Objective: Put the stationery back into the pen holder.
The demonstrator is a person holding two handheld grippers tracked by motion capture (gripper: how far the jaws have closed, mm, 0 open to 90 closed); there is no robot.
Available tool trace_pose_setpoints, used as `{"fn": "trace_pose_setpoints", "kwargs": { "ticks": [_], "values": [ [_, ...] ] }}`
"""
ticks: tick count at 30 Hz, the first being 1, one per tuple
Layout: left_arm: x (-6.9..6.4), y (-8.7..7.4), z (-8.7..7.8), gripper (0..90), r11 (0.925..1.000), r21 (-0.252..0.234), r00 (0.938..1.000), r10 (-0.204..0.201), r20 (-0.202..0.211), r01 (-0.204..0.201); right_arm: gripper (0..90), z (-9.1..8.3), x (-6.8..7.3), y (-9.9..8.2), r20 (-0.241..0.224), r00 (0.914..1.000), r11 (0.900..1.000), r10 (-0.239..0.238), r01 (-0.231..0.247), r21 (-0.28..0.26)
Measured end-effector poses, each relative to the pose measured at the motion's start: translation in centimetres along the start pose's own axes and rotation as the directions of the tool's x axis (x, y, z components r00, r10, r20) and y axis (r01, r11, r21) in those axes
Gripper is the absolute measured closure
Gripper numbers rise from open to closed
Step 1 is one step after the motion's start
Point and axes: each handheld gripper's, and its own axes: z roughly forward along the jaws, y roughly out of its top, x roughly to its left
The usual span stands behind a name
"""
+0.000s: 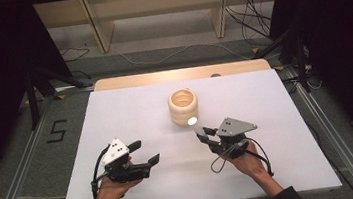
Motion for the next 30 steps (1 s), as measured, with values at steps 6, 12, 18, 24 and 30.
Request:
{"fn": "trace_pose_setpoints", "kwargs": {
  "ticks": [6,12,18,24,30],
  "values": [
    [-0.4,-0.2,-0.2,17.4,0.9995,-0.002,0.9994,0.033,0.008,-0.033,71.2,0.5,-1.2,0.4,-0.012,0.9978,0.9977,0.065,-0.065,-0.017],
    [-0.6,-0.3,-0.3,17.0,0.9992,-0.009,0.9992,0.039,0.009,-0.039,71.2,1.0,-2.6,1.2,-0.014,0.991,0.9901,0.133,-0.134,-0.043],
    [-0.4,-0.3,-0.6,16.8,0.9994,-0.014,0.9995,0.032,-0.003,-0.032,71.2,2.3,-3.8,2.3,-0.014,0.9856,0.984,0.169,-0.169,-0.057],
    [-0.4,-0.3,-0.9,16.6,0.9991,-0.034,0.9996,0.025,-0.012,-0.025,71.2,3.8,-5.0,3.3,-0.009,0.9795,0.9766,0.201,-0.201,-0.075],
    [-0.2,-0.3,-1.0,16.5,0.9988,-0.044,0.9996,0.02,-0.021,-0.021,71.2,5.1,-6.2,4.1,0.016,0.9723,0.9704,0.233,-0.232,-0.068]
  ]
}}
